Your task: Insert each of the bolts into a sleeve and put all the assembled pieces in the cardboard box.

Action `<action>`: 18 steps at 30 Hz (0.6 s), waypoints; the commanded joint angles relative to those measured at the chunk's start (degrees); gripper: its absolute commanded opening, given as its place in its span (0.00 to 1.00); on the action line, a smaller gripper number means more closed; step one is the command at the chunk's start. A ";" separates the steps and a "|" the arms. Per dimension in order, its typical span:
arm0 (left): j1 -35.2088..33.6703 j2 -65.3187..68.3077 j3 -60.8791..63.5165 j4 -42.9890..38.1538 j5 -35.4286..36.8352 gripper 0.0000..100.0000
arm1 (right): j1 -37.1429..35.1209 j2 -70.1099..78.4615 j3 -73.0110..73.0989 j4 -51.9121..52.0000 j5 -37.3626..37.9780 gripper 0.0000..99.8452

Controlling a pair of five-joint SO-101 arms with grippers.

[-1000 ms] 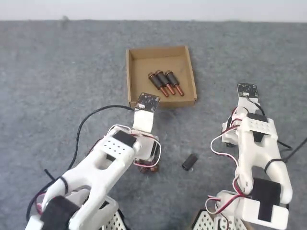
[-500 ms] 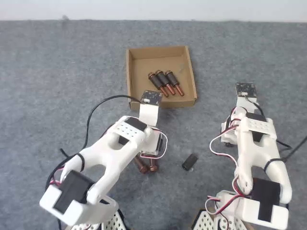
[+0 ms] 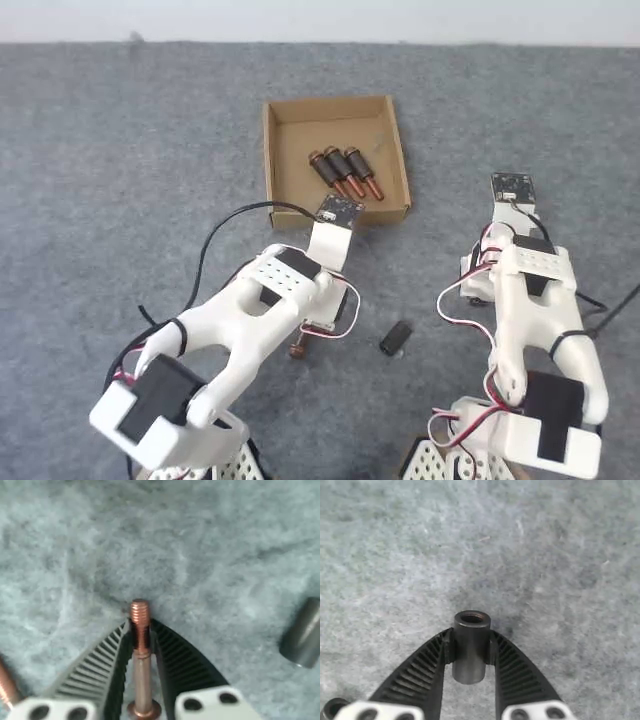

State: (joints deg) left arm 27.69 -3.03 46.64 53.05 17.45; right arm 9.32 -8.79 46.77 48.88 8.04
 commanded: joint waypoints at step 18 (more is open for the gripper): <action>0.53 0.00 -14.11 17.41 -55.12 0.06 | -0.48 -1.98 -0.44 -0.92 1.49 0.01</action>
State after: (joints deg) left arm 27.96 -2.77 35.21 72.04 -36.18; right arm 9.32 -8.79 46.77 48.88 8.04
